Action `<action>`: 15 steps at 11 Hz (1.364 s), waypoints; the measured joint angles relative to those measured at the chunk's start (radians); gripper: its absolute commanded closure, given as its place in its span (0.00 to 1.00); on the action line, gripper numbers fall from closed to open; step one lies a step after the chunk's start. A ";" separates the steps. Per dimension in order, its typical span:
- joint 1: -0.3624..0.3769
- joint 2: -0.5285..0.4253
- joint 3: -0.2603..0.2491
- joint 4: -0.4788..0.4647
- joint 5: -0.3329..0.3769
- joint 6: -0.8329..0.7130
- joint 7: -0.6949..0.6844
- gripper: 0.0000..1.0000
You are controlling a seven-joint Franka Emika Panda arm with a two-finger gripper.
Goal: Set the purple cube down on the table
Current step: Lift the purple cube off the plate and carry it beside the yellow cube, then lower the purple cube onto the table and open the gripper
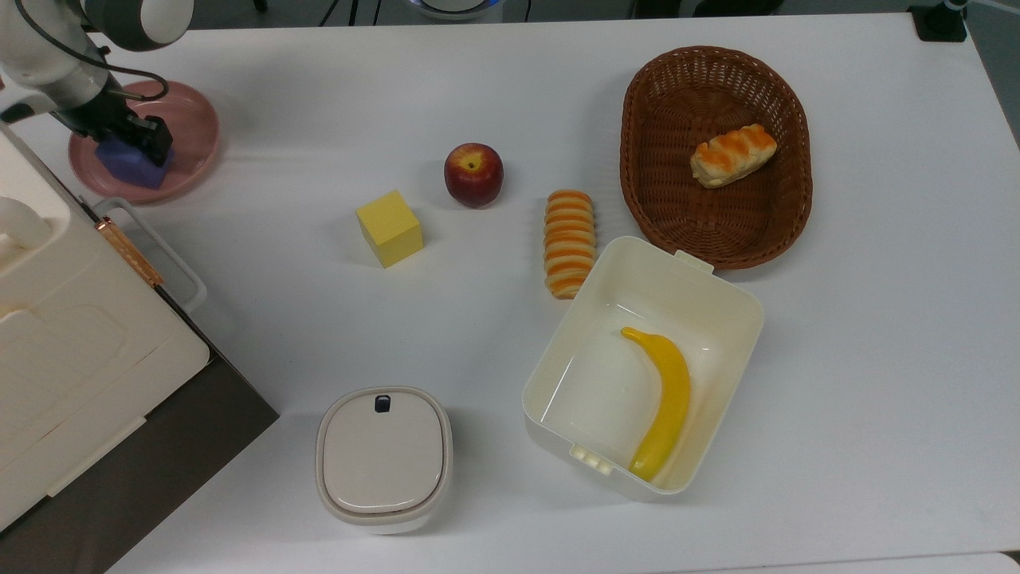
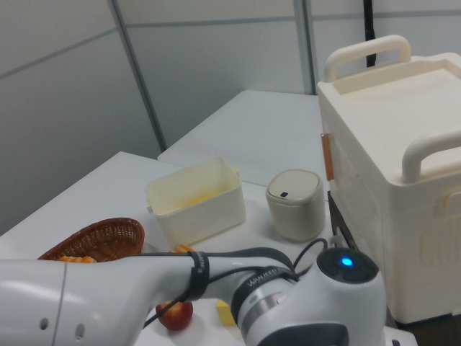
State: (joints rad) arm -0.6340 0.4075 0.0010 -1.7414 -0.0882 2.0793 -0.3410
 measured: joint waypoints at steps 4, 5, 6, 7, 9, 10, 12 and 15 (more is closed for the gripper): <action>0.027 -0.079 0.005 0.000 0.000 -0.076 0.000 0.61; 0.043 -0.095 0.009 0.000 0.000 -0.094 0.003 0.61; 0.074 -0.107 0.011 0.000 0.001 -0.104 0.028 0.61; 0.115 -0.111 0.014 0.000 0.001 -0.105 0.072 0.60; 0.212 -0.111 0.016 -0.002 0.001 -0.105 0.164 0.59; 0.260 -0.111 0.017 -0.003 0.002 -0.105 0.219 0.42; 0.357 -0.108 0.019 -0.003 0.002 -0.105 0.348 0.00; 0.464 -0.109 0.020 0.008 0.002 -0.105 0.477 0.00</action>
State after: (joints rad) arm -0.1699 0.2990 0.0208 -1.7333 -0.0861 1.9739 0.1356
